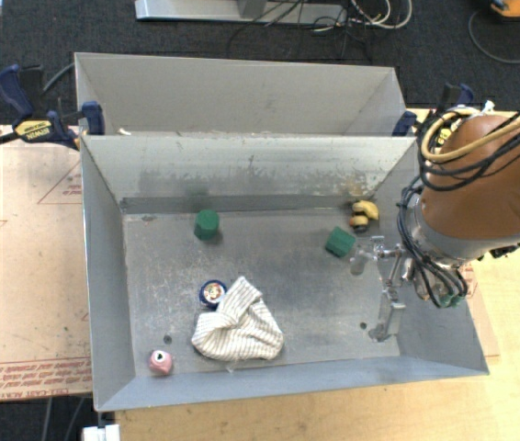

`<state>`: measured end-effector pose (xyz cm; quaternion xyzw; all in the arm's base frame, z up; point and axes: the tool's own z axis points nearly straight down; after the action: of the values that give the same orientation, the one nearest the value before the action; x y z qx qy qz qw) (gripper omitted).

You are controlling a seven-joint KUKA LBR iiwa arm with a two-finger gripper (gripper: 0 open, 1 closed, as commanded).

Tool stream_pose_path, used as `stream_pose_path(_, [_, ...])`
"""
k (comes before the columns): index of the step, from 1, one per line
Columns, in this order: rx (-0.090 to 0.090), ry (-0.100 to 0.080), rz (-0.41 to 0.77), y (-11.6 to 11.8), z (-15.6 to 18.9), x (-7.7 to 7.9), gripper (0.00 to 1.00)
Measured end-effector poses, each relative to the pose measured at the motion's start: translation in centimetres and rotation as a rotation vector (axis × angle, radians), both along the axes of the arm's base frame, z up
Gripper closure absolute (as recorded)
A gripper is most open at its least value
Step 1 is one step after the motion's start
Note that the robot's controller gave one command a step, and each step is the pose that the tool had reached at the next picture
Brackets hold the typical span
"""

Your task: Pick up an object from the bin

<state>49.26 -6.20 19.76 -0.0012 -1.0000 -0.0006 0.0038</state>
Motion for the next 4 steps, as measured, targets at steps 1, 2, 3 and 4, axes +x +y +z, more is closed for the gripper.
stream_pose_path(1, [-0.001,-0.008,0.003,0.0,0.4,0.2,0.0])
stream_pose_path(2, [0.001,-0.007,0.006,6.6,-7.0,-0.3,0.0])
stream_pose_path(3, [0.003,-0.011,0.135,13.2,-10.6,2.4,0.0])
stream_pose_path(4, [0.003,-0.022,0.177,11.8,-12.6,-0.4,0.0])
